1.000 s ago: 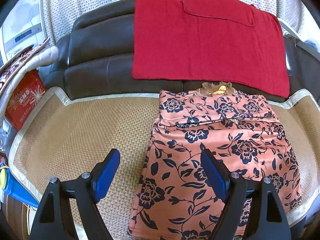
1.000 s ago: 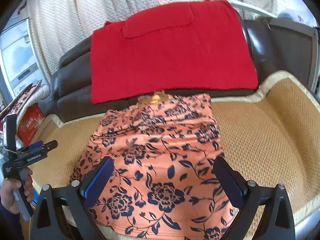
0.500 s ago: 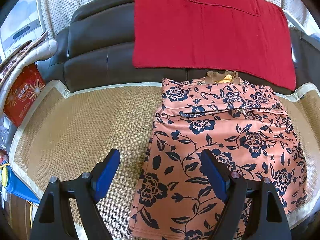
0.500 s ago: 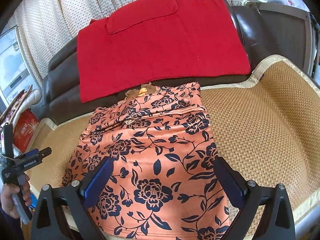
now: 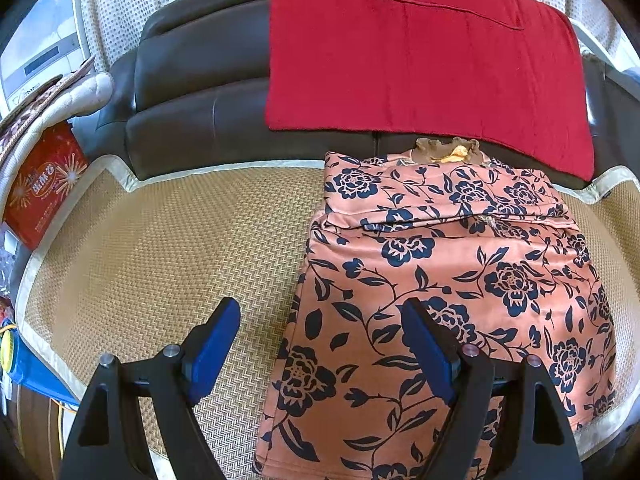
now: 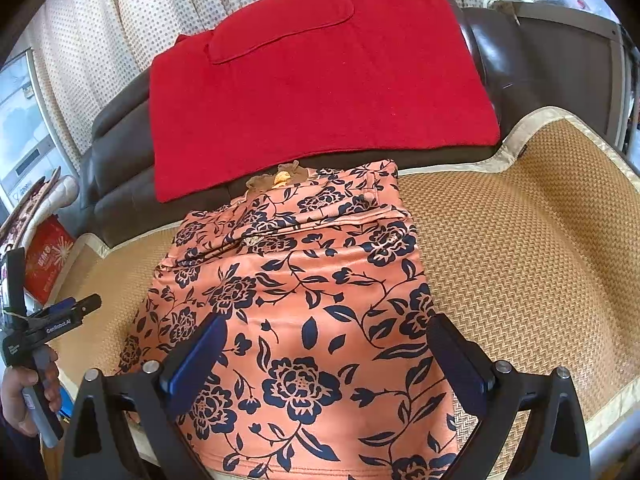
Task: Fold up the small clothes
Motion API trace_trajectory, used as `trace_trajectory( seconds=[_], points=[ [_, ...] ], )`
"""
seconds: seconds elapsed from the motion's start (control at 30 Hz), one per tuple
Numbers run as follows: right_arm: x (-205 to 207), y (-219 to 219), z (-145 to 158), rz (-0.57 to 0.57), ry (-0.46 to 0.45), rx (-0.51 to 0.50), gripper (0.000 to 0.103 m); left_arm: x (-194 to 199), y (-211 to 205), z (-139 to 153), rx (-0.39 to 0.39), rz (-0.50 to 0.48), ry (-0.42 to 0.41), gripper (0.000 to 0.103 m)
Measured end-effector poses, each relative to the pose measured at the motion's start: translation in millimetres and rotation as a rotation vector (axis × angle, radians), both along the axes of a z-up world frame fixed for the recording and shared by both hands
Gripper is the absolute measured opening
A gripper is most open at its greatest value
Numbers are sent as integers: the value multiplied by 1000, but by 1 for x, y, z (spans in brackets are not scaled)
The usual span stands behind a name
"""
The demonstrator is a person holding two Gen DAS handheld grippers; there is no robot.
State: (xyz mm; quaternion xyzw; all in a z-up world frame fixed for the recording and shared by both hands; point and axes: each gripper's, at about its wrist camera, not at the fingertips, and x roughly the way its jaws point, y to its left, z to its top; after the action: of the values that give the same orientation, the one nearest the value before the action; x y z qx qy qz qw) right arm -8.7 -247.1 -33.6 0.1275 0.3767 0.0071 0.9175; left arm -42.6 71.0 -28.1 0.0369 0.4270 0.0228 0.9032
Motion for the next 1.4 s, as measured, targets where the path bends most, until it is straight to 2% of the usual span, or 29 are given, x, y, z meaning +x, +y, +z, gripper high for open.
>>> trace_trajectory(
  seconds=[0.07, 0.2, 0.33, 0.47, 0.6, 0.67, 0.7, 0.93, 1.0, 1.03, 1.07, 1.2, 1.33, 1.4],
  points=[
    [1, 0, -2, 5, 6, 3, 101, 0, 2, -2, -7, -5, 6, 83],
    [-1, -13, -16, 9, 43, 52, 101, -9, 21, -20, -70, -31, 44, 83],
    [-16, -55, -48, -68, 130, 127, 101, -33, 51, -55, -75, -20, 100, 83],
    [-31, -97, -87, -153, 220, 234, 101, -51, 67, -85, -116, 1, 172, 83],
    [-37, -104, -111, -121, 270, 321, 100, -64, 64, -96, -118, -21, 190, 83],
    [-38, -103, -118, -101, 290, 331, 89, -68, 63, -100, -110, -31, 199, 83],
    [-40, -101, -120, -93, 294, 331, 87, -69, 63, -101, -112, -34, 201, 83],
    [-40, -92, -124, -65, 304, 336, 80, -68, 65, -108, -126, -33, 215, 83],
    [-43, -90, -123, -58, 311, 337, 66, -69, 65, -109, -122, -32, 209, 83],
    [-43, -89, -123, -51, 320, 355, 47, -71, 65, -108, -125, -31, 204, 83],
    [-43, -87, -124, -51, 330, 361, 44, -72, 65, -107, -131, -28, 199, 83],
    [-46, -87, -129, -56, 334, 409, 45, -72, 68, -105, -161, -30, 188, 83],
    [-44, -95, -135, -51, 326, 524, 66, -67, 62, -112, -125, -42, 208, 83],
    [-45, -96, -134, -38, 327, 518, 67, -68, 59, -113, -109, -56, 210, 83]
  ],
)
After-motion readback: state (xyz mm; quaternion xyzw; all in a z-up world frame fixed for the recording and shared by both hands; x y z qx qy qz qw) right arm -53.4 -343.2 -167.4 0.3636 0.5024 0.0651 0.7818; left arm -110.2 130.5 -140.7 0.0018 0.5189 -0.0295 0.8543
